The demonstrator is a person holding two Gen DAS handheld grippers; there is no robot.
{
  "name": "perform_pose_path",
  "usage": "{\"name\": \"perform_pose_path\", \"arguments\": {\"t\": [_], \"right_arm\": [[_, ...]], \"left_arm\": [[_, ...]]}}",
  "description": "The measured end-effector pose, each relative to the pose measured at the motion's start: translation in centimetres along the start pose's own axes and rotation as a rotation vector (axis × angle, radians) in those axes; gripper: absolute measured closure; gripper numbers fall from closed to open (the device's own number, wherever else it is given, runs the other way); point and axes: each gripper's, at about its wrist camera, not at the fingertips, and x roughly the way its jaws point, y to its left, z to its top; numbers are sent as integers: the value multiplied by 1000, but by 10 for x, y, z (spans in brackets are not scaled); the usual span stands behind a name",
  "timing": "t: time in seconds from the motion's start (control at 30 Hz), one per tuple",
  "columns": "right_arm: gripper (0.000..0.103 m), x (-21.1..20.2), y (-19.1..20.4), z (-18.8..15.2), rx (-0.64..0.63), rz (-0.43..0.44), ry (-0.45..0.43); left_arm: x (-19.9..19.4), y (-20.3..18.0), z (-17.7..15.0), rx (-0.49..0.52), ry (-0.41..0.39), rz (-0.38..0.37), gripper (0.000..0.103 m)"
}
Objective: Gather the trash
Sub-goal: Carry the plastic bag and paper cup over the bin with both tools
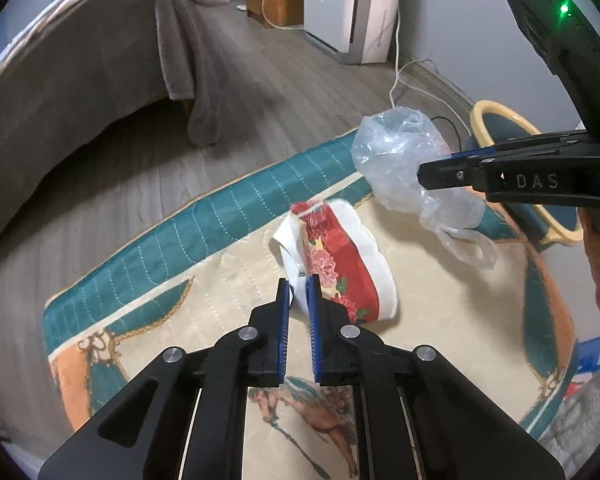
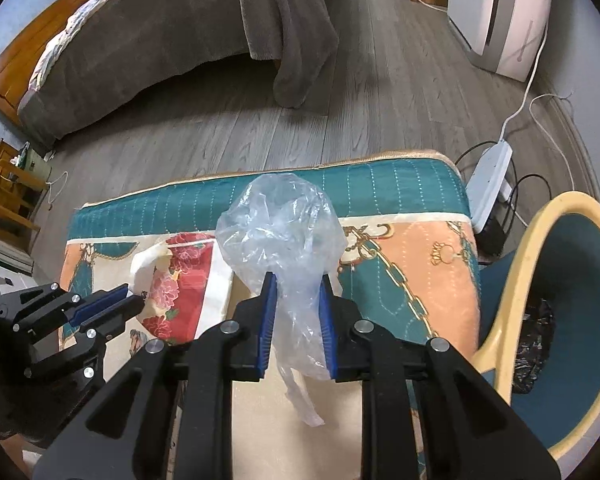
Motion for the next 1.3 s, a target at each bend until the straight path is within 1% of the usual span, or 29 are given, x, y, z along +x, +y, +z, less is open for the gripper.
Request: {"name": "perform_pose_path", "arguments": {"t": [0.23, 0.37, 0.43, 0.53, 0.63, 0.83, 1.0, 1.17, 1.3], "right_arm": [[83, -31, -1, -11, -4, -9, -46], [83, -51, -5, -17, -1, -18, -68], [83, -63, -9, -18, 7, -20, -90], [83, -78, -18, -22, 21, -32, -115], [83, -91, -33, -26, 30, -62, -132], [83, -115, -79, -34, 59, -140, -175], [83, -120, -130, -42, 141, -189, -171], [83, -121, -166, -49, 211, -202, -161], [83, -118, -187, -55, 254, -217, -148]], "left_arm": [[-28, -12, -4, 2, -44, 20, 93], [-44, -21, -5, 17, -73, 44, 93], [-52, -25, -3, 15, -94, 53, 93], [-65, -32, 0, 0, -127, 48, 93], [-73, -45, 5, 20, -156, 42, 93], [-78, -67, 21, 34, -196, -15, 93], [-78, -98, 35, 59, -223, -82, 93], [-70, -136, 44, 109, -224, -141, 93], [-66, -162, 49, 148, -225, -161, 93]]}}
